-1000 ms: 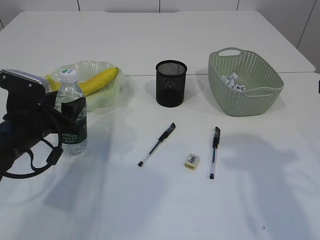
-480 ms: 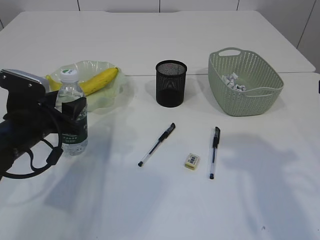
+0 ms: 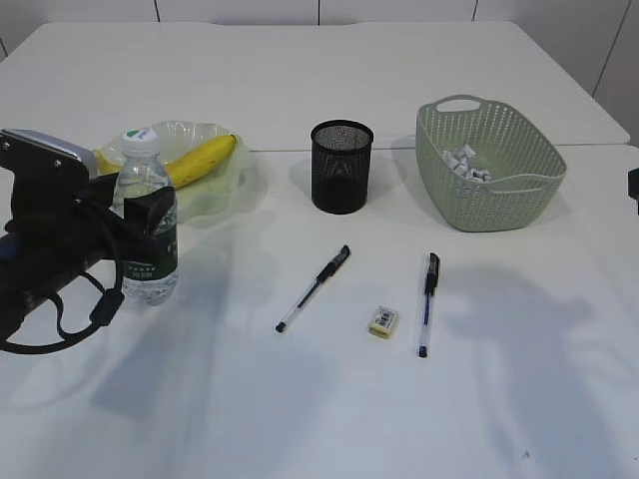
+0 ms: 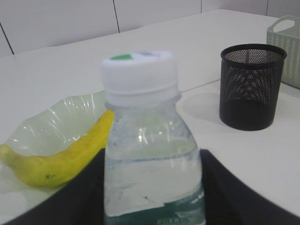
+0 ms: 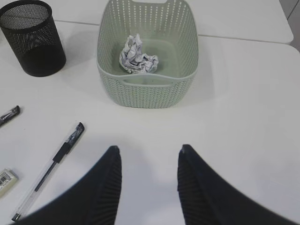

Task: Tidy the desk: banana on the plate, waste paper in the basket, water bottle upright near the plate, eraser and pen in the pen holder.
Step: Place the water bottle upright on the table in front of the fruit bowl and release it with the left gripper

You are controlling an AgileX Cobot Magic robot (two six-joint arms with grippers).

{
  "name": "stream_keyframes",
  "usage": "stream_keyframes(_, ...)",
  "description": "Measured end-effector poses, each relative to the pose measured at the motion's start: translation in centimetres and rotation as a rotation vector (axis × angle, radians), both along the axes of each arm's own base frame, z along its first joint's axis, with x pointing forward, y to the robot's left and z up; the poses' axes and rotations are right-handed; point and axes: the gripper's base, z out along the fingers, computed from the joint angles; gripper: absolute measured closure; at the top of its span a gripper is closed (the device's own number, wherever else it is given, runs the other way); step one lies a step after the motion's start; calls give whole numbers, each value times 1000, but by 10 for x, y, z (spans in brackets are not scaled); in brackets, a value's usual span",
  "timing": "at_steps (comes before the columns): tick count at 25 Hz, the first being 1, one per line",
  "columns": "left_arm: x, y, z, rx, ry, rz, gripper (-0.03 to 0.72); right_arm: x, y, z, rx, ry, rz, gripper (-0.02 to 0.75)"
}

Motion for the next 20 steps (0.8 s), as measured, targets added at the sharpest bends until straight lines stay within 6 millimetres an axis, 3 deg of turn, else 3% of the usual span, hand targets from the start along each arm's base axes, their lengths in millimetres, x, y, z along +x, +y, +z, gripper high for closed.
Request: stream_keyframes(20,0,0,-8,7,24,0,326,0,0,0,-1,0,1,436)
